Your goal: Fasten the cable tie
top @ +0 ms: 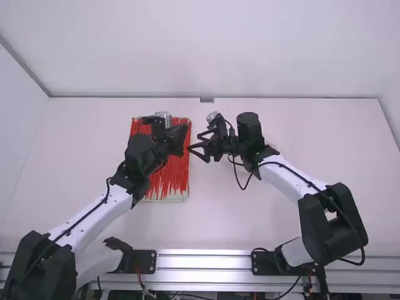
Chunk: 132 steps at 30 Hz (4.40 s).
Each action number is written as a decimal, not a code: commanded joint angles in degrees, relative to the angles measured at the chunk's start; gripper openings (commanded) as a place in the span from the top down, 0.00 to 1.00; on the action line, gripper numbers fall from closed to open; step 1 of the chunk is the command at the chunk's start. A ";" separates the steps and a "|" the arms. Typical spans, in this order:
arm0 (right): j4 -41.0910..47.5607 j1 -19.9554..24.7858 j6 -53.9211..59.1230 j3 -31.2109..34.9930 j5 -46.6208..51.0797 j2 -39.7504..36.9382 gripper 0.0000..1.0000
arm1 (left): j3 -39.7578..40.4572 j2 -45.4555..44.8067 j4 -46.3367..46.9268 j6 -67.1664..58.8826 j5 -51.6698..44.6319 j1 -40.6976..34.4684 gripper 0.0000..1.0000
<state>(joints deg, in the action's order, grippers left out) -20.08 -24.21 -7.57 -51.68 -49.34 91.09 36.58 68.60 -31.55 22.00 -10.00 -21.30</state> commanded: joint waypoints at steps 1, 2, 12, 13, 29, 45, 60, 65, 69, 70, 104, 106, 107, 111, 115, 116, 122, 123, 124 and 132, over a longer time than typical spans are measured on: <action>-0.87 -0.28 -2.05 -2.01 -0.52 0.31 0.23 | -0.33 -1.01 -1.22 2.38 0.66 -0.79 0.98; -1.81 -0.28 -3.21 -2.01 -0.37 0.31 0.26 | -0.33 -0.98 -2.01 2.64 0.46 -0.90 0.98; -3.50 -0.28 -4.66 -1.99 -0.90 0.33 0.41 | -0.33 -0.98 -5.70 4.42 0.44 -0.85 0.98; -3.82 -0.31 -4.61 -1.99 -1.55 0.31 0.48 | -0.33 -0.94 -6.10 5.20 0.44 -0.94 0.98; -5.09 -2.43 -4.63 -1.99 -2.01 0.31 0.91 | -0.33 1.60 -10.51 5.22 0.63 -1.16 0.98; -5.27 0.04 -1.20 -1.99 -2.40 0.31 1.00 | -0.11 1.57 -13.92 -1.36 -4.11 -0.39 0.45; -5.14 9.31 6.62 -4.37 -18.60 0.31 1.00 | 10.62 3.28 -4.83 -8.76 -40.24 15.74 0.14; -5.25 9.94 7.45 -6.05 -21.62 0.31 1.00 | 14.58 6.75 -4.42 -9.64 -49.86 17.31 0.12; -5.27 8.74 10.38 -6.93 -23.04 0.31 1.00 | 19.08 12.17 -4.46 -11.54 -58.97 17.22 0.08; -5.29 8.66 11.56 -7.06 -23.06 0.31 1.00 | 20.76 13.97 -4.44 -11.52 -62.01 17.25 0.09; -14.25 5.77 10.43 -7.28 -25.83 0.31 1.00 | 26.91 20.46 -16.85 -2.25 -67.14 12.92 0.65; -14.23 5.90 10.45 -7.28 -25.83 0.31 1.00 | 26.91 20.46 -16.98 -2.08 -67.10 12.48 0.67; -14.23 5.95 10.45 -7.28 -25.83 0.31 1.00 | 26.91 20.46 -16.98 -2.08 -67.08 12.46 0.67; -14.25 5.40 10.45 -7.28 -25.83 0.31 1.00 | 26.91 20.46 -16.98 -2.05 -67.06 12.28 0.73; -14.25 5.51 10.45 -7.28 -25.83 0.31 1.00 | 26.91 20.46 -17.22 -2.03 -67.21 12.11 0.77; -14.25 5.60 10.45 -7.28 -25.81 0.31 1.00 | 26.91 20.46 -17.22 -2.05 -67.34 11.91 0.77; -14.21 5.92 10.40 -7.28 -25.86 0.31 1.00 | 26.91 20.46 -17.18 -1.86 -67.10 11.89 0.97; -14.23 5.77 10.43 -7.28 -25.86 0.31 1.00 | 26.91 20.46 -17.18 -1.86 -66.97 11.87 0.98; -14.23 5.73 10.43 -7.28 -25.81 0.31 1.00 | 26.91 20.46 -17.20 -1.86 -66.93 11.93 0.98; -14.23 6.27 10.40 -7.28 -25.83 0.31 0.99 | 26.99 20.44 -18.99 0.72 -65.59 11.91 0.98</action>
<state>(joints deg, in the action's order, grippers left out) -34.13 -17.93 2.96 -57.17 -74.11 91.07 61.58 89.14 -49.63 21.67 -77.30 -9.23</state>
